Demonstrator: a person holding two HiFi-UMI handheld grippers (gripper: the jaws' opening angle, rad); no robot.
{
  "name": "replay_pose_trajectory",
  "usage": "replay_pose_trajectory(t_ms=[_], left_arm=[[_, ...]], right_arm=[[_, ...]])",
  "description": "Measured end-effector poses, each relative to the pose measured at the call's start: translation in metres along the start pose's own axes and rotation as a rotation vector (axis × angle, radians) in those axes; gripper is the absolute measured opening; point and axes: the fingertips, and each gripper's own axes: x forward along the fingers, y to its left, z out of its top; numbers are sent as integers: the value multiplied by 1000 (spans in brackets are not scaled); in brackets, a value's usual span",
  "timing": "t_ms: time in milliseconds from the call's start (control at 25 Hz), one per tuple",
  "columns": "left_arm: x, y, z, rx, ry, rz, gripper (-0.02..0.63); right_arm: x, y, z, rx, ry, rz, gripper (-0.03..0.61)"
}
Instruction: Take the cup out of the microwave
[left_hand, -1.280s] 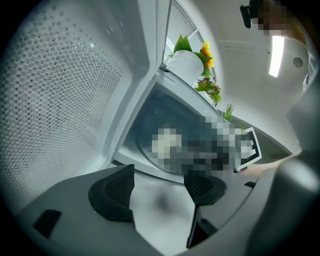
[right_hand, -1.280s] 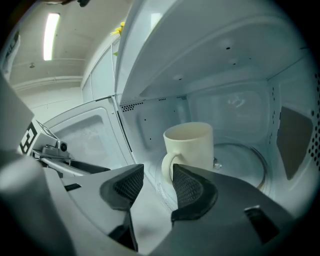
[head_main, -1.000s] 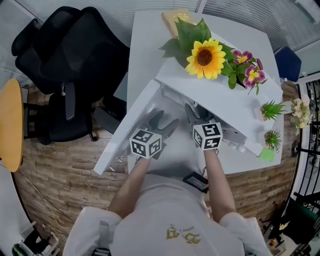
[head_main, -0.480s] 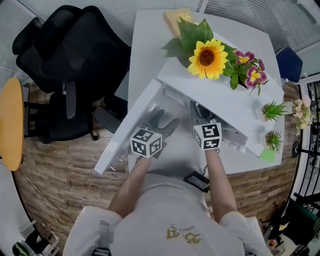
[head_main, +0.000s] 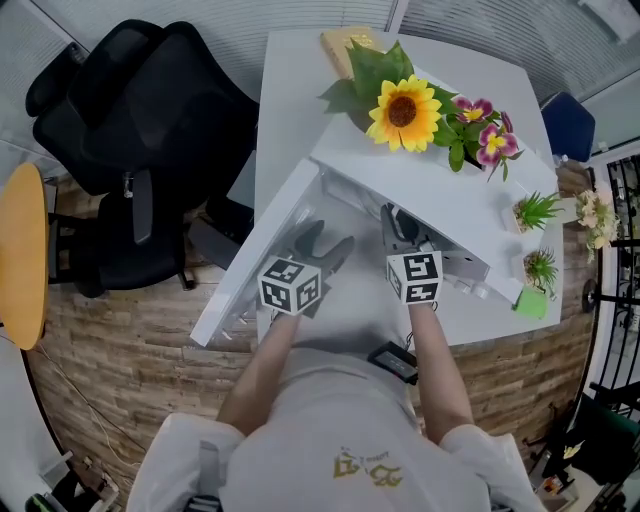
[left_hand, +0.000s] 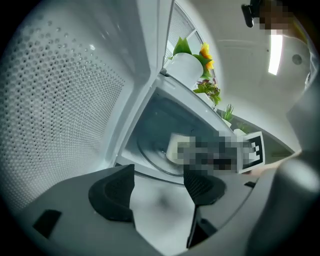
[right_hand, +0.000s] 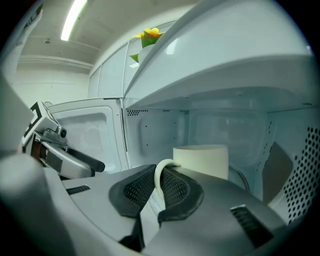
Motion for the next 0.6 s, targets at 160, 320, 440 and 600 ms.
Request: replay_pose_trajectory(t_ms=[160, 320, 440, 600], left_arm=[[-2, -5, 1, 15, -2, -12, 308], [-6, -10, 2, 30, -3, -21, 308], [-10, -14, 3, 41, -8, -27, 308], [-19, -17, 4, 52, -13, -30, 308]], right_arm=[[-12, 0, 0, -10, -1, -8, 38], [-25, 8, -2, -15, -6, -12, 37], [-34, 15, -3, -11, -8, -13, 38], [-45, 26, -6, -13, -10, -8, 38]])
